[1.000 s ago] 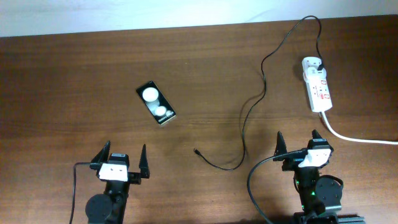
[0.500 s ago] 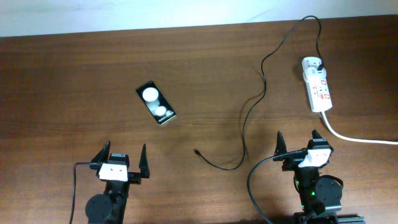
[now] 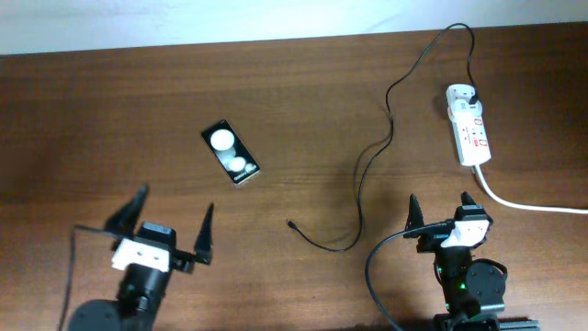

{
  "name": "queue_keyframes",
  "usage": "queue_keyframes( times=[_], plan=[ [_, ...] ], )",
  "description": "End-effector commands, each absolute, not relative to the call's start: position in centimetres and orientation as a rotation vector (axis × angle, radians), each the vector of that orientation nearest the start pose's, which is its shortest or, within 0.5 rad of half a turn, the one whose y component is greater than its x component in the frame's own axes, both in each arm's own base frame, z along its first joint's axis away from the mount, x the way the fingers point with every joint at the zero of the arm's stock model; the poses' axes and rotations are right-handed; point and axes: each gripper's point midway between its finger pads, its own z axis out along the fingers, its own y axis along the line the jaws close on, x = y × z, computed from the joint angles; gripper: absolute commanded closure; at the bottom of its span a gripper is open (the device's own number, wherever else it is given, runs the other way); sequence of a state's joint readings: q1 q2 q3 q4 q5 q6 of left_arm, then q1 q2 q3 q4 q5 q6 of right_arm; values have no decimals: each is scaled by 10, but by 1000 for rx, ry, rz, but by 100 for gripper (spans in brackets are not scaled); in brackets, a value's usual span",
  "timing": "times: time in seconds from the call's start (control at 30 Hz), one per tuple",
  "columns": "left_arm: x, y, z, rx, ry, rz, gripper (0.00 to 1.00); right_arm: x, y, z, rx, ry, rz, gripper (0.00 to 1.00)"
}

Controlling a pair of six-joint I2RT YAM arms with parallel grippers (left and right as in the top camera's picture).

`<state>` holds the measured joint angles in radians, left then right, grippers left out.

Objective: Plug charger to phone and switch on socket
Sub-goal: 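Move the left gripper over the black phone and lower onto it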

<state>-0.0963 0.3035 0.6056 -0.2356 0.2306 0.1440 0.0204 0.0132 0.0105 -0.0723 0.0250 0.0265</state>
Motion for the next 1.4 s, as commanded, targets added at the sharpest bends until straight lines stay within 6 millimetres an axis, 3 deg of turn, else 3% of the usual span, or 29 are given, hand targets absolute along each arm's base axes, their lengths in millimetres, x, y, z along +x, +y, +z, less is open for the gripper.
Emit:
queue_keyframes(
  times=[0.0, 0.07, 0.13, 0.23, 0.27, 0.43, 0.63, 0.67, 0.7, 0.73, 0.93, 0.97, 1.03, 1.07, 1.13, 1.17, 1.23, 1.37],
  plan=[
    [239, -77, 373, 475, 1614, -201, 1, 246, 3, 155, 20, 1651, 24, 1],
    [261, -85, 379, 504, 1767, -267, 1, 246, 3, 155, 20, 1650, 24, 1],
    [286, -90, 368, 516, 1924, -321, 1, 246, 3, 155, 20, 1650, 24, 1],
    [320, -94, 323, 469, 2178, -398, 1, 246, 3, 155, 20, 1650, 24, 1],
    [332, -95, 300, 410, 2273, -440, 1, 246, 3, 155, 20, 1650, 24, 1],
    [360, -97, 214, 300, 2564, -517, 1, 246, 3, 155, 21, 1651, 24, 1],
    [380, -99, 157, 279, 2696, -538, 4, 246, 3, 156, 20, 1650, 24, 1],
    [381, -99, 149, 275, 2718, -541, 54, 246, 3, 155, 20, 1650, 24, 1],
    [382, -99, 143, 273, 2732, -543, 92, 246, 3, 156, 20, 1650, 24, 1],
    [382, -99, 139, 270, 2741, -541, 100, 246, 2, 156, 21, 1650, 24, 1],
    [383, -101, 112, 269, 2806, -545, 100, 246, 3, 156, 20, 1650, 24, 1],
    [385, -103, 108, 277, 2807, -540, 100, 246, 3, 155, 20, 1650, 24, 1],
    [389, -103, 93, 240, 2842, -484, 89, 246, 2, 156, 21, 1650, 24, 1],
    [392, -96, 78, 132, 2891, -367, 78, 246, 3, 155, 20, 1650, 24, 1],
    [395, -94, 60, 39, 2923, -230, 22, 246, 2, 155, 21, 1650, 24, 1],
    [399, -92, 54, -21, 2920, -140, 4, 246, 3, 155, 20, 1650, 24, 1],
    [414, -85, 52, -187, 2837, 25, 1, 246, 2, 156, 21, 1650, 24, 1],
    [436, -88, 46, -376, 2732, 26, 1, 246, 3, 155, 21, 1650, 24, 1]
  ],
)
